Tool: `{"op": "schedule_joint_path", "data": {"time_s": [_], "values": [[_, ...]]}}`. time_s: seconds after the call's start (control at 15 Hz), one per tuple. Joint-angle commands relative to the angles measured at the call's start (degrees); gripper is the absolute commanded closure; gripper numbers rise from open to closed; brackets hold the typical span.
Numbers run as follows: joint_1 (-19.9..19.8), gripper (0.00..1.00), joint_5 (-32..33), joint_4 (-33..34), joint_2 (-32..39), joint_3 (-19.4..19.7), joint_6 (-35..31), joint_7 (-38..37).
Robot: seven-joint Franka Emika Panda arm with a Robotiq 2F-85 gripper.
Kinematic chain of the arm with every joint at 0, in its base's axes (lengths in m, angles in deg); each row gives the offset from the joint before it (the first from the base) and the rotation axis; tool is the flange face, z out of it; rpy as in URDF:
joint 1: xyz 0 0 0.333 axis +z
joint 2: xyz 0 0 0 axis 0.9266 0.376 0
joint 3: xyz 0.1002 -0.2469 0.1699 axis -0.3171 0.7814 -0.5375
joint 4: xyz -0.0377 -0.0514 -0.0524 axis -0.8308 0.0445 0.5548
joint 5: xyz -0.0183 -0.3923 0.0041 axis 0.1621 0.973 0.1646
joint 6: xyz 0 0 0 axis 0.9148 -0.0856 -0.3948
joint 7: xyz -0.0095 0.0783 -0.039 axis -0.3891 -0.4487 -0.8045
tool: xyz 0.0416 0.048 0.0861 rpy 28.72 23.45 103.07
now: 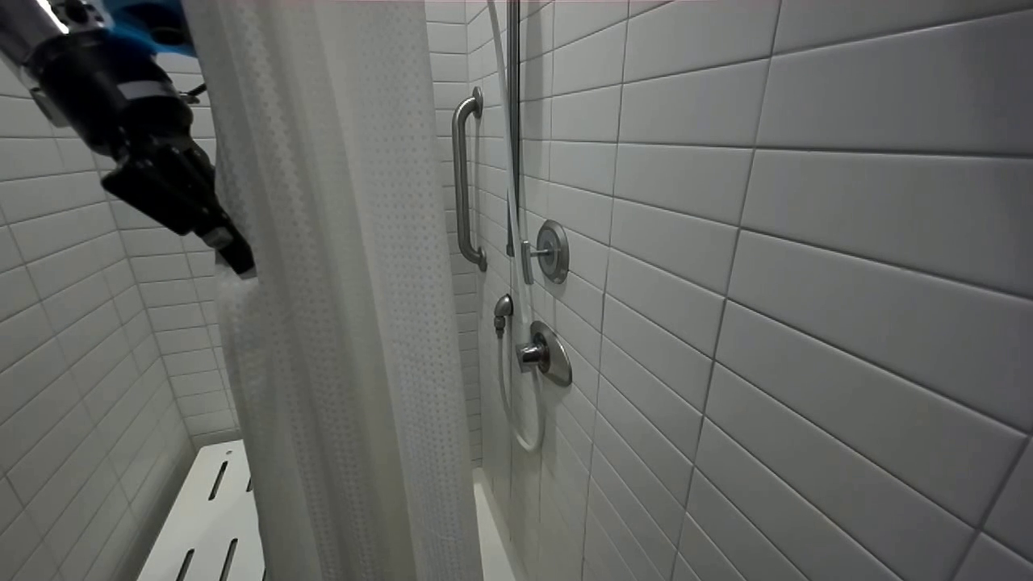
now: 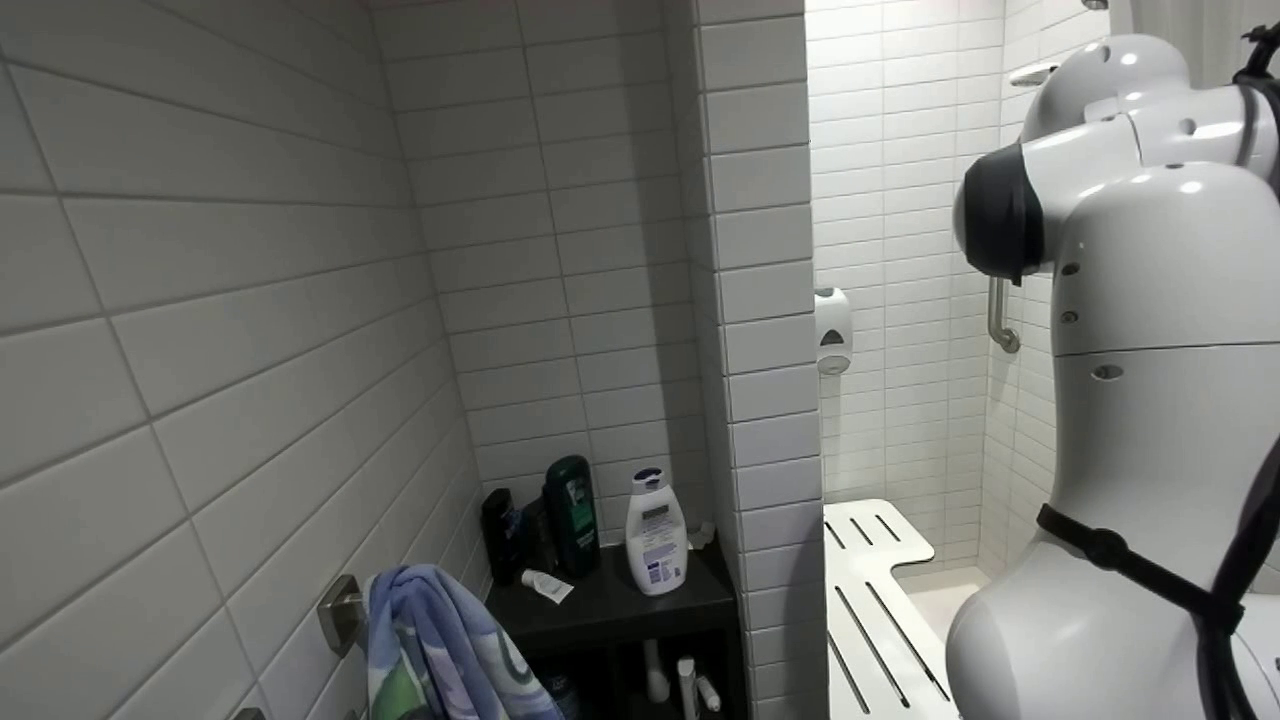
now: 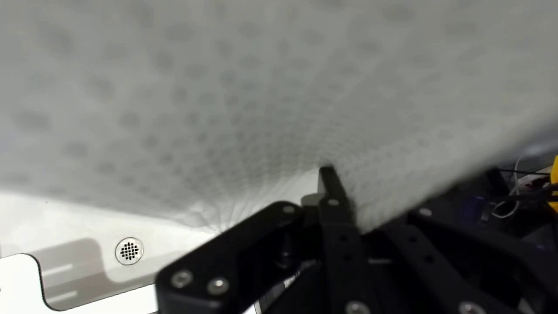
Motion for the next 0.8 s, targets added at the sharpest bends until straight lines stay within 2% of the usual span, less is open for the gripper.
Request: {"op": "schedule_joint_path", "data": {"time_s": [0.0, 0.6, 0.73], "values": [[-1.0, 1.00, -1.3, 0.8, 1.1, -0.5, 0.9, -0.4], [-1.3, 1.00, -1.7, 0.9, 1.1, -0.4, 1.0, -0.6], [-0.7, 0.98, 0.0, 0.5, 0.2, -0.4, 0.3, 0.0]]}}
